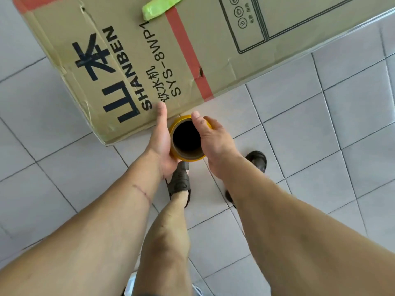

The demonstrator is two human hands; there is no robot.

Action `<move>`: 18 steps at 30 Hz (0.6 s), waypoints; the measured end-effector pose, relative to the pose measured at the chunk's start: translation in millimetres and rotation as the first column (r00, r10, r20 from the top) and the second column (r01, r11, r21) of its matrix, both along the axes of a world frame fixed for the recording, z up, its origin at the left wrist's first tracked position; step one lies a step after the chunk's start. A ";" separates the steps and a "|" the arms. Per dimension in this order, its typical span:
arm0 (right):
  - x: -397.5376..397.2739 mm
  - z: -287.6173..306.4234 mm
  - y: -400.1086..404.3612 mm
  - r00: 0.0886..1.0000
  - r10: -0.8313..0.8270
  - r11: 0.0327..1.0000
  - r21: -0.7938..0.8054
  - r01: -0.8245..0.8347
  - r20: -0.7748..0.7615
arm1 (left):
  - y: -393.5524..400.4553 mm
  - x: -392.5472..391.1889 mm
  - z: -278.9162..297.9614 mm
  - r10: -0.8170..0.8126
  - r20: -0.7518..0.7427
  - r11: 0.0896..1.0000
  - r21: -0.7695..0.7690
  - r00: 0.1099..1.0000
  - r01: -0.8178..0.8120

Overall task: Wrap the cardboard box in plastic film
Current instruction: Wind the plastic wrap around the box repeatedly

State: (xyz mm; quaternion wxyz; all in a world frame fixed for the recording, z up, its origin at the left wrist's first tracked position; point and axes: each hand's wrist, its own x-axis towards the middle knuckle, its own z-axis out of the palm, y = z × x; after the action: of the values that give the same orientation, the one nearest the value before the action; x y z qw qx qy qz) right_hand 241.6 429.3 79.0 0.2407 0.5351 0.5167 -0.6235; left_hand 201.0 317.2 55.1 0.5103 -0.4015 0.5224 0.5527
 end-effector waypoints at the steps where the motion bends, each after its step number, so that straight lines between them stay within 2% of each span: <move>1: -3.2 1.2 6.1 0.999 0.038 0.999 0.031 -0.038 0.003 | 2.1 3.2 -2.1 0.013 0.005 1.000 0.027 1.000 -0.013; 4: -11.3 0.0 23.0 0.992 0.122 0.987 0.106 -0.120 -0.013 | 10.7 9.9 -3.4 0.024 -0.002 0.998 0.059 1.000 -0.023; 6: -12.5 -2.6 31.2 0.990 0.143 0.987 0.072 -0.141 -0.020 | 17.3 9.1 -7.5 0.017 -0.044 0.999 -0.050 0.999 -0.019; 8: -9.5 -5.3 32.7 0.988 0.156 0.987 -0.030 -0.157 -0.019 | 23.6 3.0 -7.3 0.028 -0.095 0.990 -0.137 0.995 -0.041; 11: -1.1 -9.0 39.1 0.988 0.155 0.982 -0.101 -0.157 -0.026 | 36.3 0.5 -2.4 0.106 -0.053 0.993 -0.039 0.993 -0.108; 15: -5.0 -5.3 59.3 0.952 0.303 0.952 0.055 -0.301 -0.048 | 51.9 18.2 0.2 0.212 -0.012 0.977 0.033 0.977 -0.212; 16: -6.3 -4.1 64.0 0.946 0.321 0.944 0.091 -0.316 -0.044 | 57.3 21.5 4.1 0.200 -0.029 0.980 0.013 0.979 -0.199; 18: -5.8 -4.1 72.2 0.958 0.285 0.956 0.081 -0.281 -0.033 | 66.8 18.5 10.4 0.109 -0.078 0.985 -0.125 0.991 -0.118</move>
State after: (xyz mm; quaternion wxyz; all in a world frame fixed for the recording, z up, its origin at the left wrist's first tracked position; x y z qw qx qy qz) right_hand 235.8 501.5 74.8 0.2955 0.4504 0.6164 -0.5744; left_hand 219.5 384.0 65.5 0.4319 -0.4429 0.5512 0.5599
